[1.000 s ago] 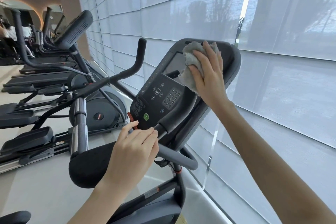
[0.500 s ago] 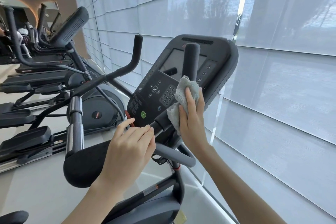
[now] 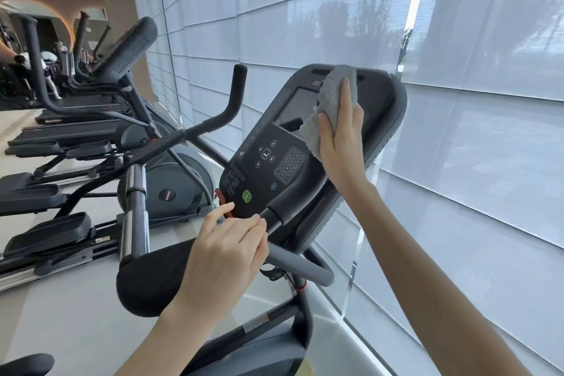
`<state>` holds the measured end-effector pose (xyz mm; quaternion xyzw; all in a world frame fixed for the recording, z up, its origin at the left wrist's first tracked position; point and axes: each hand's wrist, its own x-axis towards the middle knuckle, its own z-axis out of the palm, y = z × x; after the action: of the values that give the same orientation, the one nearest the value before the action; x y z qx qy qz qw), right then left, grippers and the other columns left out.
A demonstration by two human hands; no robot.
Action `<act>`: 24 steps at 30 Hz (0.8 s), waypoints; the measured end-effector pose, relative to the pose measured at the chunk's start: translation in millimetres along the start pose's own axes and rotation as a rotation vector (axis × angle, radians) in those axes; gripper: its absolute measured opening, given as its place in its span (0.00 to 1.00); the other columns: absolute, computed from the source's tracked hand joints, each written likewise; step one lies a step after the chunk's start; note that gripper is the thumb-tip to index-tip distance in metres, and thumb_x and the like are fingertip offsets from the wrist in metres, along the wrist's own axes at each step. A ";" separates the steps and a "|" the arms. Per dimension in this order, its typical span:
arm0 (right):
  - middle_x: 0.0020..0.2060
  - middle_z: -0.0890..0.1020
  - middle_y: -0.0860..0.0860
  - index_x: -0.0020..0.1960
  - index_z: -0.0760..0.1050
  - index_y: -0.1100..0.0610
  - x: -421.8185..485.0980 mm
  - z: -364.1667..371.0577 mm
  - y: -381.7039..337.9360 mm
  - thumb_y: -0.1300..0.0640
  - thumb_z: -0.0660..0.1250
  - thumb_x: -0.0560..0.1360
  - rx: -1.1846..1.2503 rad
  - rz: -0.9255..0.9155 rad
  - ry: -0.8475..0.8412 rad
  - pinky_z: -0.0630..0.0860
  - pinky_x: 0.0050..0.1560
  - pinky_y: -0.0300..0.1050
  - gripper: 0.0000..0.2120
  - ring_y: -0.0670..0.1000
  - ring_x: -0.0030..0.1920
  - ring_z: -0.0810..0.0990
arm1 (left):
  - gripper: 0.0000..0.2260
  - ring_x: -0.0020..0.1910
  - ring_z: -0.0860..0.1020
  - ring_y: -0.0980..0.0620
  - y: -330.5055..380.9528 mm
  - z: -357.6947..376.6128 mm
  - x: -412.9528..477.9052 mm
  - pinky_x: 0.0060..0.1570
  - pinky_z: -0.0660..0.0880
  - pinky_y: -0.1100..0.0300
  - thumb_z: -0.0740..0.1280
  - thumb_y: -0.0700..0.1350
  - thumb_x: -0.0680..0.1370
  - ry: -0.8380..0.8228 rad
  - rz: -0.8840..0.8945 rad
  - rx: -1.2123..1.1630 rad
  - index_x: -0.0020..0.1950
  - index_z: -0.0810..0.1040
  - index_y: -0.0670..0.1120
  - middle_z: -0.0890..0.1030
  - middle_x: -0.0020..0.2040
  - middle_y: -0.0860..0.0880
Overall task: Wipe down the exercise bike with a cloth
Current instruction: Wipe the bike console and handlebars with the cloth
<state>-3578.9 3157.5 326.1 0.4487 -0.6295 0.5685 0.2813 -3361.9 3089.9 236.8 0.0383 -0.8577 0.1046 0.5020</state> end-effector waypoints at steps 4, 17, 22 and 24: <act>0.62 0.65 0.55 0.76 0.47 0.56 -46.7 7.7 2.3 0.57 0.55 0.81 -0.007 0.105 0.004 0.55 0.56 0.19 0.28 0.30 0.56 0.62 | 0.11 0.41 0.82 0.52 0.5 -1.3 -1.6 0.61 0.70 0.51 0.63 0.42 0.77 -0.016 -0.002 -0.006 0.46 0.84 0.41 0.85 0.44 0.48; 0.76 0.43 0.54 0.75 0.54 0.54 -153.7 26.0 -41.6 0.53 0.52 0.82 -0.001 0.186 -0.147 0.51 0.71 0.32 0.23 0.45 0.75 0.44 | 0.11 0.48 0.82 0.51 3.8 -13.0 -13.6 0.60 0.71 0.48 0.62 0.40 0.77 -0.047 0.006 -0.004 0.50 0.84 0.40 0.84 0.49 0.46; 0.74 0.52 0.61 0.68 0.67 0.64 -97.1 -16.8 -37.4 0.60 0.56 0.81 -0.238 -0.202 -0.142 0.52 0.75 0.53 0.17 0.59 0.75 0.48 | 0.10 0.48 0.82 0.51 0.1 -10.9 -16.0 0.61 0.70 0.48 0.64 0.40 0.76 -0.022 0.010 -0.011 0.50 0.84 0.40 0.84 0.49 0.46; 0.71 0.59 0.63 0.65 0.69 0.66 -49.8 -26.8 -37.1 0.60 0.58 0.81 -0.475 -0.473 -0.065 0.60 0.70 0.62 0.16 0.67 0.72 0.54 | 0.09 0.48 0.82 0.51 -0.7 -9.7 -16.8 0.61 0.70 0.49 0.65 0.40 0.76 -0.020 0.007 -0.018 0.50 0.84 0.40 0.84 0.49 0.47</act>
<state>-3528.4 3197.4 305.5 0.5221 -0.6316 0.3103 0.4819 -3345.2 3090.6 226.9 0.0318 -0.8638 0.0981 0.4932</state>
